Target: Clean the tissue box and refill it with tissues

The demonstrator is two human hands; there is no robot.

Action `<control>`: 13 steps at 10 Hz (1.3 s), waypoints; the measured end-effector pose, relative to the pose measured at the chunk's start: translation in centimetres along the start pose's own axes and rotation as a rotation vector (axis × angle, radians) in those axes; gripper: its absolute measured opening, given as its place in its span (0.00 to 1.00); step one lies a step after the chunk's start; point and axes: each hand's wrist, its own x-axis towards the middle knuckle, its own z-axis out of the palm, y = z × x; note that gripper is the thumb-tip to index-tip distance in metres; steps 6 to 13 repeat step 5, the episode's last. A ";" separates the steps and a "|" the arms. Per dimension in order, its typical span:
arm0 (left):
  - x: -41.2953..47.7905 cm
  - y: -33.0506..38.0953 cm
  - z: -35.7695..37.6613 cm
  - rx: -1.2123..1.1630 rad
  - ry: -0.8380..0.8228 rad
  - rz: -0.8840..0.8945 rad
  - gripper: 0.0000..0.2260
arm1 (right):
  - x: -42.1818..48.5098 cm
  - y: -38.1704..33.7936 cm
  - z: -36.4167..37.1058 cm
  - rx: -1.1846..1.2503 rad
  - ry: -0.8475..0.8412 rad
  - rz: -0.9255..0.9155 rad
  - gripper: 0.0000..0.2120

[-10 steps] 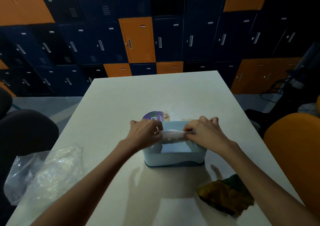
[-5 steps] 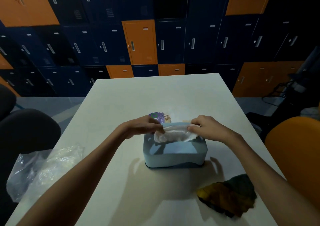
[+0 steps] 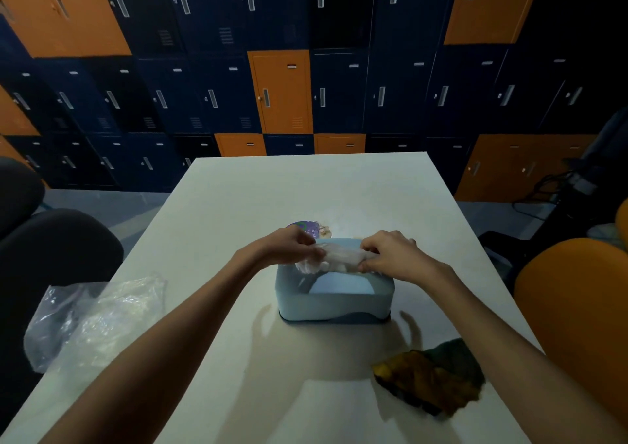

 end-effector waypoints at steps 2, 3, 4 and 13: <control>-0.6 0.1 -0.7 -0.095 0.043 -0.151 0.23 | 0.2 0.5 -1.2 0.101 -0.089 -0.009 0.06; -1.1 0.8 -1.1 -0.097 0.063 -0.199 0.28 | 0.0 0.3 -1.7 0.124 -0.107 0.031 0.10; -1.2 0.9 -2.0 -0.124 0.092 -0.161 0.24 | -0.4 0.3 -2.5 0.159 -0.170 0.110 0.17; -2.1 0.5 -2.9 -0.143 0.185 -0.114 0.21 | -1.2 -0.2 -3.4 0.128 -0.133 0.143 0.24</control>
